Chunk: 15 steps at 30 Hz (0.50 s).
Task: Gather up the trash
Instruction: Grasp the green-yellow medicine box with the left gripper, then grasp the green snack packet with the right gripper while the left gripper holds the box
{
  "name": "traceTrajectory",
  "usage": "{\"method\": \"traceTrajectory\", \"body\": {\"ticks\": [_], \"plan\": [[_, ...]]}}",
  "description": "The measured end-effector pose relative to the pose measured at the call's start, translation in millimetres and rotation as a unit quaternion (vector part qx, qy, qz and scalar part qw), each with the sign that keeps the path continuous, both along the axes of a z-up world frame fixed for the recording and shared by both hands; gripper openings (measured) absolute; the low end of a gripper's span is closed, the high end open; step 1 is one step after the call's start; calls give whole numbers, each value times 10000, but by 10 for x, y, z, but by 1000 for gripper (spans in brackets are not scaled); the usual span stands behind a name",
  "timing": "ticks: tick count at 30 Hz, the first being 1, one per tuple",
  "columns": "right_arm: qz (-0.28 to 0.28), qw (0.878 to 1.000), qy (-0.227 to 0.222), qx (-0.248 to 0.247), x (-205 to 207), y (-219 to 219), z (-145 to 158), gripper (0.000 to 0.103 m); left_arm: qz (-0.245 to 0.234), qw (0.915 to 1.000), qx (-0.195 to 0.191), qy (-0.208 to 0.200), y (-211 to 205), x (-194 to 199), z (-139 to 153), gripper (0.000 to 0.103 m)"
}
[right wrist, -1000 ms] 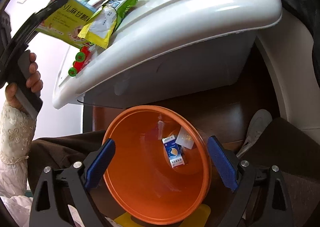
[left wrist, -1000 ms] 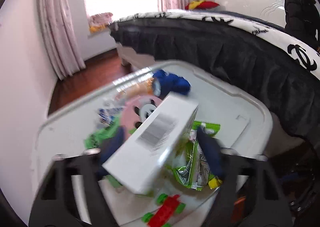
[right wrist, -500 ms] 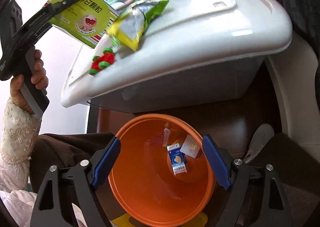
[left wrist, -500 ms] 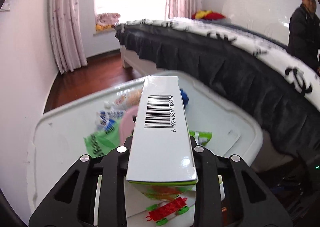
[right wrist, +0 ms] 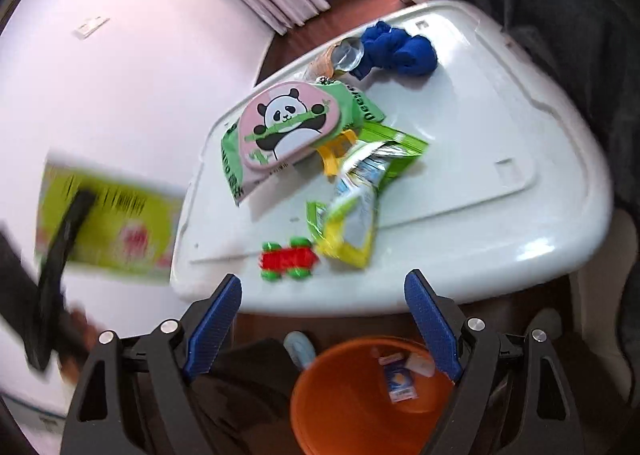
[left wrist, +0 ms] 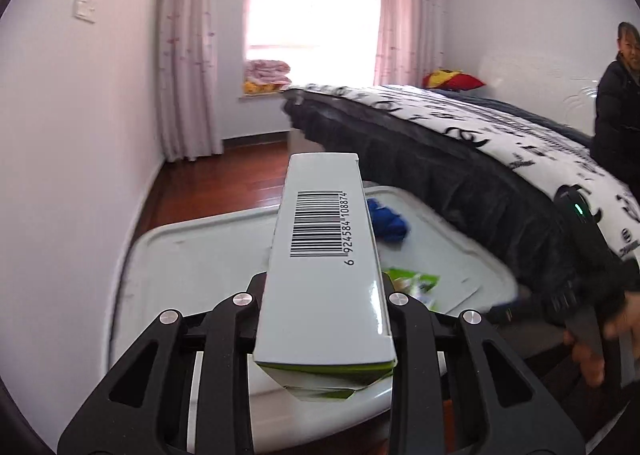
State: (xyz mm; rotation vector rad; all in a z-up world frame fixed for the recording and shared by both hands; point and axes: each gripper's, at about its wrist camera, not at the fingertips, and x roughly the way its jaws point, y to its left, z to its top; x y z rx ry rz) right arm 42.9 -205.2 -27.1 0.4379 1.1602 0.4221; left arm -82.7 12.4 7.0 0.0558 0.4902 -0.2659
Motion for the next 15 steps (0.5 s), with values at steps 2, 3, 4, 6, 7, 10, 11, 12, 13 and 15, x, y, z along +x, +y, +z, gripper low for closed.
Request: {"method": "traceTrajectory", "body": {"ticks": [2, 3, 4, 6, 7, 10, 11, 12, 13, 15], "plan": [[-326, 9985, 433, -35, 144, 109, -112, 77, 130, 9998, -130, 47, 162, -91, -38, 28], [-498, 9966, 658, -15, 192, 132, -191, 72, 246, 9994, -242, 60, 260, -128, -63, 28], [-624, 9950, 781, 1, 257, 153, -252, 67, 313, 9990, -311, 63, 329, -149, -83, 28], [-735, 9934, 839, -254, 300, 208, -311, 67, 425, 9984, -372, 67, 428, -174, -109, 28], [-813, 9927, 768, -450, 332, 232, -327, 67, 459, 9980, -429, 56, 486, -188, -118, 28], [-952, 9906, 483, -859, 420, 318, -326, 69, 535, 9970, -551, 47, 614, -229, -137, 28], [-948, 9903, 401, -938, 453, 355, -327, 70, 532, 9970, -559, 40, 646, -244, -139, 28], [-933, 9899, 351, -1012, 485, 401, -332, 72, 523, 9970, -572, 47, 657, -246, -142, 28], [-938, 9885, 317, -1143, 524, 462, -348, 73, 525, 9968, -603, 60, 676, -246, -145, 28], [-972, 9863, 242, -1312, 592, 553, -391, 72, 457, 9964, -714, 78, 713, -266, -145, 29]]}}
